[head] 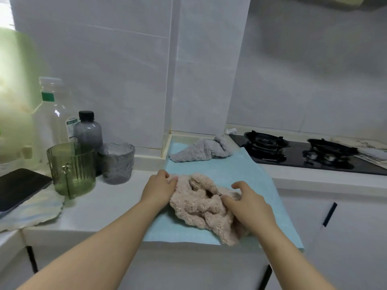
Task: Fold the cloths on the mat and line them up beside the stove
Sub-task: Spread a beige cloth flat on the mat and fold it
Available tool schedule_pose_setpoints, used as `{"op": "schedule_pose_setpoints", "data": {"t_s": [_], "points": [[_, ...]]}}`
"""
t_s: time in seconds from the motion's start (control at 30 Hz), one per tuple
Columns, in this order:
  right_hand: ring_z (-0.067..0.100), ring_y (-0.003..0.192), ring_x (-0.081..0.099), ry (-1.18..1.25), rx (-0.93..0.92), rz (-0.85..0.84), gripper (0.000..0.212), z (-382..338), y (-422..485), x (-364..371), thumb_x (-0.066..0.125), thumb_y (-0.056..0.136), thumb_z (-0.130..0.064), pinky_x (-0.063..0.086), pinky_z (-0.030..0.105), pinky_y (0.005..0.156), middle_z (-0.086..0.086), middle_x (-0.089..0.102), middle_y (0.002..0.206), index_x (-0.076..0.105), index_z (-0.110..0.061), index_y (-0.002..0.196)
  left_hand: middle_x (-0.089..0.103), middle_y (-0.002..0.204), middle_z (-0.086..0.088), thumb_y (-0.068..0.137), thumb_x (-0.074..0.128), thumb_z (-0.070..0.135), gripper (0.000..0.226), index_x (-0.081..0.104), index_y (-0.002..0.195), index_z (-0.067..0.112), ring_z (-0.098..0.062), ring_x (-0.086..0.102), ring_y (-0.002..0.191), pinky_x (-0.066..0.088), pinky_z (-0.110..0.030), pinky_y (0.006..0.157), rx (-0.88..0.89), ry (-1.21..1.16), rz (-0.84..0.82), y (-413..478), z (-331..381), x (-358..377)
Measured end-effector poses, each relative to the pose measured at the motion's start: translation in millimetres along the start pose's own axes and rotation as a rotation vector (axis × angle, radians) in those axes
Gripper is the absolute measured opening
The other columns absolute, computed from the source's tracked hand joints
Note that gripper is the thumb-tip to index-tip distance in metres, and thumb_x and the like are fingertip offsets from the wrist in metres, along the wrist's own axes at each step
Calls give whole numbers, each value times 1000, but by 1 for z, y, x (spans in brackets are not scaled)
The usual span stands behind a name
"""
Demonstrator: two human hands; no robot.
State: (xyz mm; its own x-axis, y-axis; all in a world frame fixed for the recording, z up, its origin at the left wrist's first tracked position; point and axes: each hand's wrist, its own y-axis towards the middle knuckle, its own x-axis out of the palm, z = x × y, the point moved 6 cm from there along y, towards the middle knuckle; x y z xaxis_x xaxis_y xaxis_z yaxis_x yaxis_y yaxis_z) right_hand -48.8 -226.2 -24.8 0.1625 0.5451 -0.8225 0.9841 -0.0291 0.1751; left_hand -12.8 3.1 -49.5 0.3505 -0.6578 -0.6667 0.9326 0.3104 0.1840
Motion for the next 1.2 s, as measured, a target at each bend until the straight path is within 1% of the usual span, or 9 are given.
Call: {"op": "schedule_pose_setpoints", "data": {"t_s": [0.17,0.37,0.5,0.77,0.83,0.93,1.0,1.07,1.2], "points": [[19,84,61,-15,-9,61,22,8,19,2,46,89,-28,47,32,77,-7,65,87,57,-30,108,52,123,-8,93,42,40,37,41,125,20,-27,53,107,40,-32,78,-13,428,-184,16,2,16],[18,68,61,248,-9,37,22,14,37,5,54,89,-25,51,32,67,-2,68,72,68,-16,75,59,107,1,92,45,34,14,49,102,25,-20,54,94,38,-29,71,26,390,-196,23,1,17],[25,56,49,578,121,112,20,28,50,4,58,81,-16,45,35,59,1,57,53,64,-3,67,58,82,8,86,58,42,18,52,82,26,-15,53,80,36,-27,62,40,-21,-59,24,2,11],[19,61,42,874,157,265,16,35,89,-16,60,83,-18,32,32,60,2,54,68,66,-7,73,55,85,1,78,57,-7,28,53,69,19,-20,51,75,40,-28,65,-102,-781,174,59,12,9],[20,64,37,922,191,274,17,39,103,-13,59,82,-19,29,34,61,6,47,69,60,-8,69,56,93,-1,78,53,-8,31,55,67,21,-20,53,83,40,-26,70,-19,-708,257,69,18,7],[21,67,34,924,210,283,20,41,123,-4,54,83,-17,28,34,65,7,42,70,55,-1,70,53,94,2,81,50,-9,26,64,76,12,-12,49,87,36,-14,65,326,-251,382,69,33,7],[21,67,38,874,213,291,20,44,136,8,51,84,-12,32,34,66,7,45,70,60,6,83,60,96,0,81,52,-10,23,68,83,6,-20,55,89,38,-21,65,515,-5,385,70,36,19],[20,67,47,790,223,270,20,46,143,20,51,87,-12,39,34,68,5,54,72,63,1,95,65,106,-5,76,53,-14,26,69,88,3,-29,59,96,37,-24,71,563,114,365,77,30,25],[23,106,57,535,172,219,38,47,145,33,53,89,-20,44,35,93,3,63,117,56,-16,127,56,129,1,84,47,-8,29,66,101,4,-26,53,113,34,-21,77,493,147,307,84,25,25]]}}
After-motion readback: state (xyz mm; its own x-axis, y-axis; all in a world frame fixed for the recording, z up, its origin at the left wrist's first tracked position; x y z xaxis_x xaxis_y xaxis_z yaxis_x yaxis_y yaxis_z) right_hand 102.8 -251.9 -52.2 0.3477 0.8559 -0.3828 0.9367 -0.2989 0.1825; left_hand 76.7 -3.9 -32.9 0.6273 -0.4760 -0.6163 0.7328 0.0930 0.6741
